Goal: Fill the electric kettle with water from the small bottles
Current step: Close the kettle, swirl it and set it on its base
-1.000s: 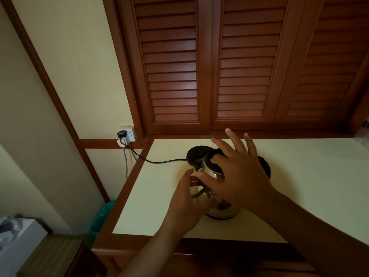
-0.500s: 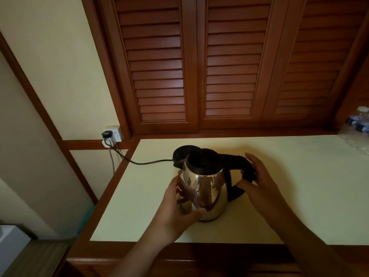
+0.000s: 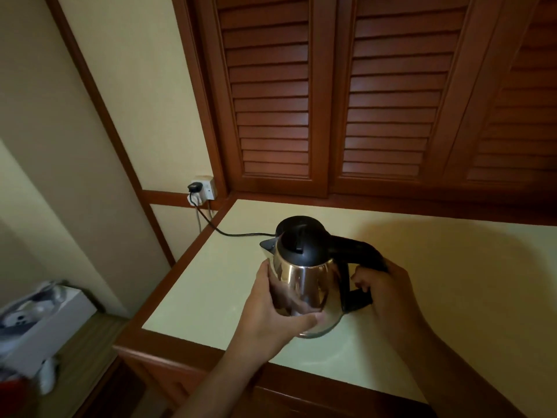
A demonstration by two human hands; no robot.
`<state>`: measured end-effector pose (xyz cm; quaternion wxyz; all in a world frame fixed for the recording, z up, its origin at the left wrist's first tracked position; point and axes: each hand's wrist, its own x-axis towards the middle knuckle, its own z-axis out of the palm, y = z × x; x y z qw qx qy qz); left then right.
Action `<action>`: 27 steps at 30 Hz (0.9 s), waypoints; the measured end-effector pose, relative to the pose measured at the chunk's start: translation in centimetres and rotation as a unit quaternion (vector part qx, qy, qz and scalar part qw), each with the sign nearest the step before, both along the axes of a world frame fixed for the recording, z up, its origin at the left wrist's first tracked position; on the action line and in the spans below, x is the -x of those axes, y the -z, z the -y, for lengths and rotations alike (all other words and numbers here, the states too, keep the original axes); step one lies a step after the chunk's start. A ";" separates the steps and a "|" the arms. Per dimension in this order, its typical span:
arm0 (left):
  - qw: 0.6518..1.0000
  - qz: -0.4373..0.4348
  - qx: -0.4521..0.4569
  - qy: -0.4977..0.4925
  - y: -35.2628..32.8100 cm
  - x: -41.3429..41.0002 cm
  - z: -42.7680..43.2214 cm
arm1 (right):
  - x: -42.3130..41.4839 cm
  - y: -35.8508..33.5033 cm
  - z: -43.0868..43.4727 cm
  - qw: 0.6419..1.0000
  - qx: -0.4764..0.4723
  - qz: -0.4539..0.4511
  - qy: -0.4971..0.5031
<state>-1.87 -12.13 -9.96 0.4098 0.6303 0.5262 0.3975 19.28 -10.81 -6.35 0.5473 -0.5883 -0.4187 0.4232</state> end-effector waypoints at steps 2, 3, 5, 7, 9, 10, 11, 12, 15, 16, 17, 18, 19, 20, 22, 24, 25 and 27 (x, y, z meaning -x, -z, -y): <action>1.000 -0.007 -0.006 -0.012 -0.6 -0.1 0.2 | -0.2 -0.4 -0.3 1.000 -0.004 -0.010 -0.017; 1.000 -0.008 -0.011 -0.020 -1.0 -0.3 0.2 | -0.4 -0.8 -0.5 0.999 -0.011 -0.020 -0.023; 0.999 -0.013 -0.022 -0.031 -2.1 -0.8 0.1 | -0.9 -1.8 -1.2 0.998 -0.027 -0.046 -0.041; 0.998 -0.020 -0.034 -0.041 -3.2 -1.2 -0.5 | -1.2 -3.0 -2.3 0.995 -0.028 -0.072 -0.058; 0.998 -0.024 -0.043 -0.047 -4.3 -1.4 -1.5 | -1.5 -3.8 -3.9 0.994 -0.021 -0.085 -0.060; 0.997 -0.027 -0.046 -0.050 -4.8 -1.5 -2.2 | -1.7 -4.1 -4.7 0.994 -0.018 -0.090 -0.053; 0.997 -0.032 -0.049 -0.051 -5.2 -1.5 -2.9 | -1.8 -4.4 -5.5 0.994 -0.020 -0.092 -0.052; 0.997 -0.036 -0.052 -0.052 -5.6 -1.4 -3.8 | -1.8 -4.8 -6.0 0.994 -0.028 -0.093 -0.055; 0.996 -0.043 -0.058 -0.047 -6.6 -1.2 -6.8 | -1.5 -5.6 -8.9 0.996 -0.017 -0.075 -0.049; 0.996 -0.046 -0.060 -0.043 -6.8 -1.1 -7.9 | -1.4 -5.9 -10.8 0.997 0.012 -0.060 -0.042; 0.996 -0.049 -0.061 -0.038 -6.9 -0.9 -9.0 | -1.2 -6.3 -12.5 0.996 0.063 -0.034 -0.045; 0.996 -0.052 -0.062 -0.034 -7.0 -0.6 -10.1 | -1.0 -6.7 -14.0 0.991 0.122 -0.012 -0.052; 0.996 -0.055 -0.063 -0.027 -7.2 -0.3 -11.2 | -0.9 -6.6 -15.4 0.987 0.151 -0.003 -0.047; 0.996 -0.059 -0.063 -0.021 -7.2 -0.1 -12.3 | -0.8 -6.4 -16.6 0.988 0.151 0.000 -0.024; 0.996 -0.068 -0.061 -0.007 -7.3 0.3 -14.5 | -0.8 -5.3 -18.7 0.989 0.148 0.002 0.026; 0.996 -0.076 -0.056 0.003 -7.2 0.6 -16.5 | -0.7 -4.8 -20.0 0.986 0.157 -0.016 0.046; 0.995 -0.078 -0.056 0.008 -7.1 0.7 -17.4 | -0.6 -4.8 -20.8 0.983 0.177 -0.024 0.043; 0.995 -0.079 -0.054 0.017 -6.8 0.9 -19.2 | -0.4 -4.8 -21.8 0.979 0.195 -0.035 0.050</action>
